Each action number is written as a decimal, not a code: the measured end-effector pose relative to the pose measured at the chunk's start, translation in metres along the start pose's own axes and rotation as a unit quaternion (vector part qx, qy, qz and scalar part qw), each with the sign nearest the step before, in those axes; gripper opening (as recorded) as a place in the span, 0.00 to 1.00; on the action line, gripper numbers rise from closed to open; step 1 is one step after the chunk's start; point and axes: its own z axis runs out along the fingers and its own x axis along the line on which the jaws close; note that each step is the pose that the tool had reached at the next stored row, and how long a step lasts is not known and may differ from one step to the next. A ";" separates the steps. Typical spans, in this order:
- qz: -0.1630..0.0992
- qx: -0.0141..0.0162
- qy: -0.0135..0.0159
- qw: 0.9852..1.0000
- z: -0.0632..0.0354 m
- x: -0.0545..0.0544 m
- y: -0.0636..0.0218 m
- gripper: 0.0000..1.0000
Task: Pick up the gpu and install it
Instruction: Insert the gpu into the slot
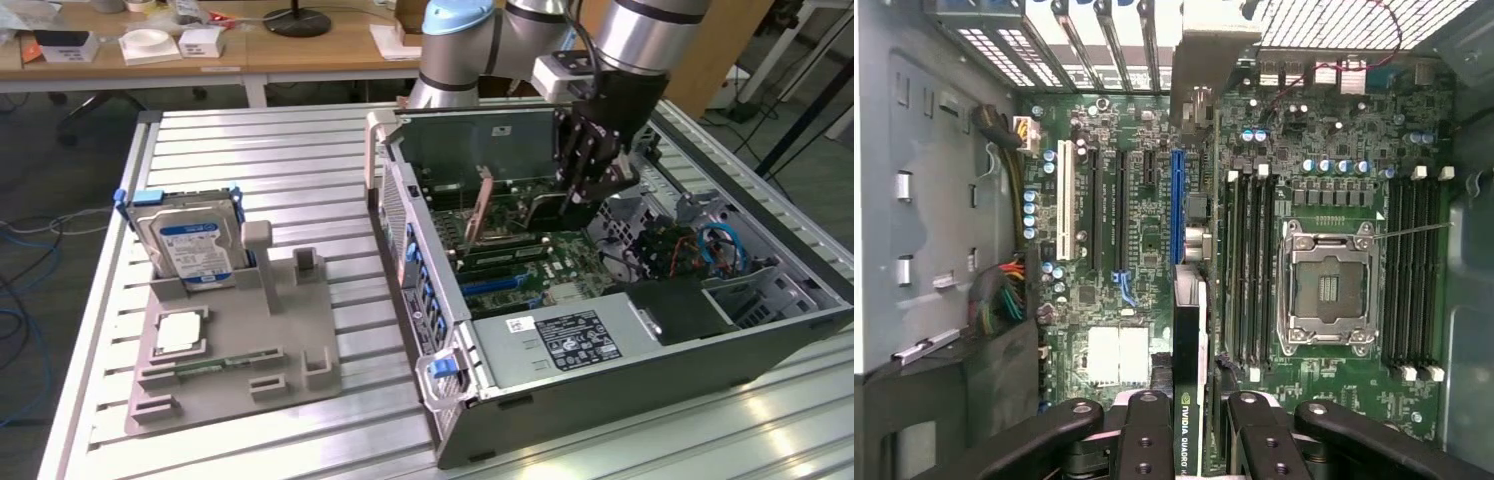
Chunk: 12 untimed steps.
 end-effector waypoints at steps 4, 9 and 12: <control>0.001 0.000 0.001 1.000 0.0073 -0.001 0.0023 0.26; -0.005 0.001 0.005 1.000 0.0139 -0.001 0.0043 0.26; -0.010 0.001 0.007 1.000 0.0177 -0.001 0.0063 0.26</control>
